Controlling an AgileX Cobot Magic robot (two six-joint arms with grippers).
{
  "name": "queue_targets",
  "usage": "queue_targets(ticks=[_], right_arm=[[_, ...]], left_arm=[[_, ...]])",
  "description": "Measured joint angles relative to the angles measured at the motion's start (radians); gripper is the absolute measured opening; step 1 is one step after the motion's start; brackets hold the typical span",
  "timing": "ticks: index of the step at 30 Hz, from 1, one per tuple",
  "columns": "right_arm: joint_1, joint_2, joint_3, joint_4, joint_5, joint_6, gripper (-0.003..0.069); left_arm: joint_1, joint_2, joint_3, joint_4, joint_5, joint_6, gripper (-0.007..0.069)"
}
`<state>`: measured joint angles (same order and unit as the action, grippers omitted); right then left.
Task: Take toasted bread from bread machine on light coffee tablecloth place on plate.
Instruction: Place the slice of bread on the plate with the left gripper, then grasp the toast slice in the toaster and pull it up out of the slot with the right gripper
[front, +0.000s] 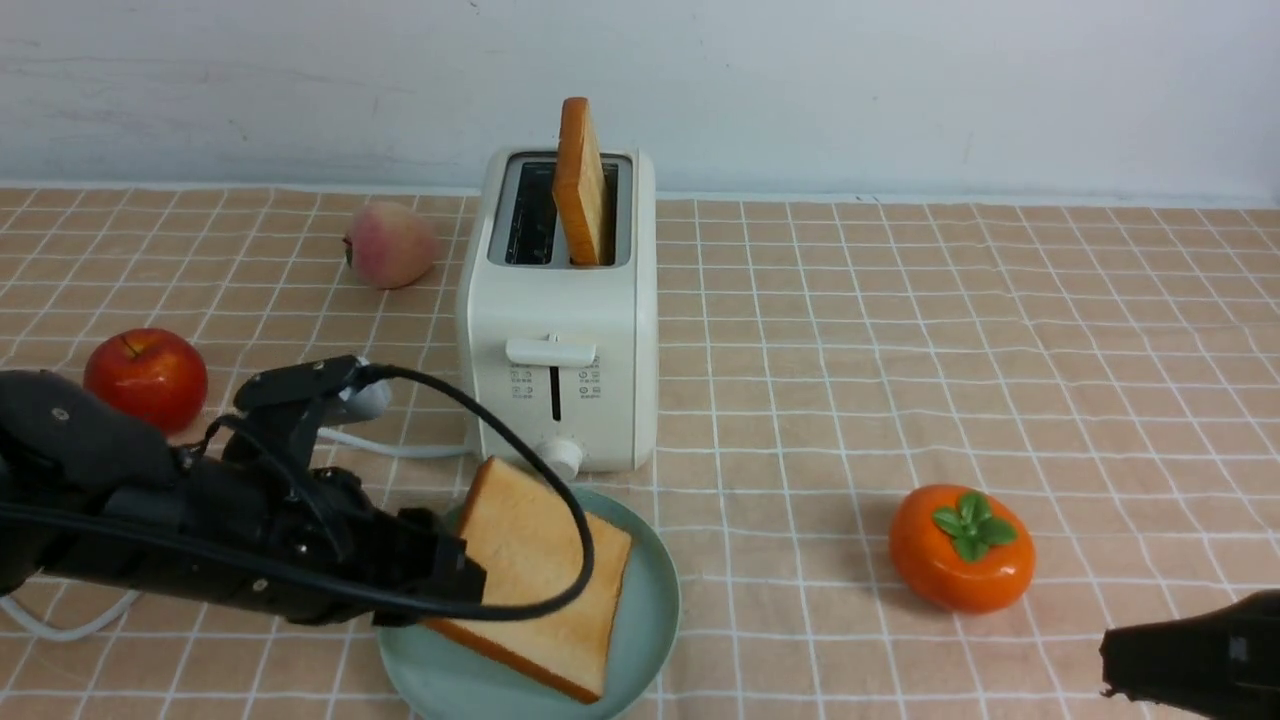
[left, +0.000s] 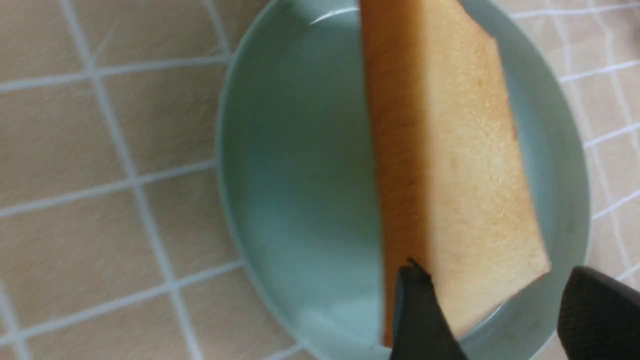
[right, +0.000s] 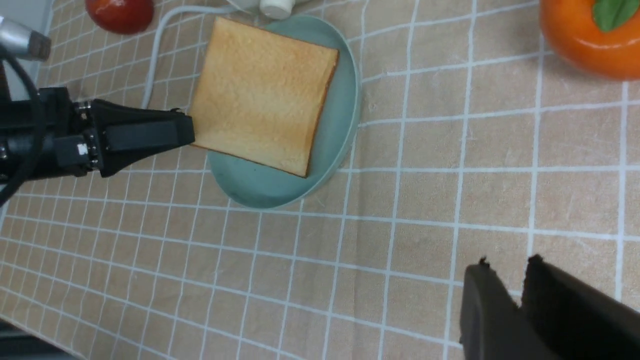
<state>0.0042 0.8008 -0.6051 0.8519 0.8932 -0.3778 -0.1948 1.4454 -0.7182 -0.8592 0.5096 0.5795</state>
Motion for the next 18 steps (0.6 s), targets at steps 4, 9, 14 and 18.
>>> queue_targets(ticks=[4, 9, 14, 18], right_arm=[[0.000, 0.000, -0.098, -0.043, 0.035, -0.003, 0.0122], [0.000, 0.080, -0.333, -0.116, 0.108, 0.041, 0.0122], [0.033, 0.227, -0.507, -0.163, 0.189, 0.100, 0.0122], [0.165, 0.372, -0.645, -0.266, 0.199, 0.206, 0.0123]], left_arm=[[0.000, -0.053, 0.000, 0.224, 0.018, -0.261, 0.0282], [0.000, -0.185, 0.000, 0.569, 0.172, -0.616, 0.0034], [0.000, -0.354, 0.000, 0.698, 0.242, -0.755, -0.0014], [0.000, -0.548, 0.000, 0.715, 0.256, -0.784, -0.0014]])
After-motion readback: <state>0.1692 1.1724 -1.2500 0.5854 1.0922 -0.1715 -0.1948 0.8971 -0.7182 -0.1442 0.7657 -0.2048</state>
